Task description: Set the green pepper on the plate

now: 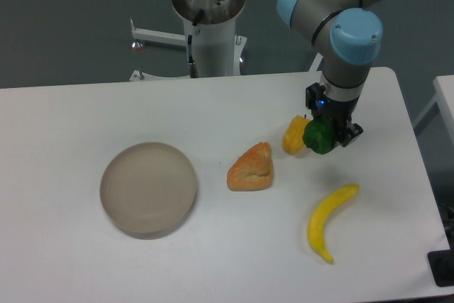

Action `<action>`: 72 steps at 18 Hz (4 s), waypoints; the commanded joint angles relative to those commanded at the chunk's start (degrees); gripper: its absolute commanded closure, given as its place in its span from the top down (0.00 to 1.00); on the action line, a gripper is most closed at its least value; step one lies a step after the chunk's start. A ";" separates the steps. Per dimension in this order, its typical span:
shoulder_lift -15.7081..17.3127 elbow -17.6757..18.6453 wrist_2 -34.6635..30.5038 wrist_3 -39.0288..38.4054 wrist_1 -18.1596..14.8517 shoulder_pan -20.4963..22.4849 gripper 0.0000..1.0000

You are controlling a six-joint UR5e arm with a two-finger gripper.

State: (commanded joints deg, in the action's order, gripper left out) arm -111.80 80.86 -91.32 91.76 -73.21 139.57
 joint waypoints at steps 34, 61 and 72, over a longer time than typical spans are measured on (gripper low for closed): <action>-9.93 -0.44 10.02 -41.92 4.12 -31.63 0.23; -1.32 -2.81 0.53 -21.12 2.38 -7.39 1.00; -1.76 -0.62 0.79 -4.84 0.79 -1.06 1.00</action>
State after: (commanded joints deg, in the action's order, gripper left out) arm -113.55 80.24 -90.53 86.92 -72.42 138.51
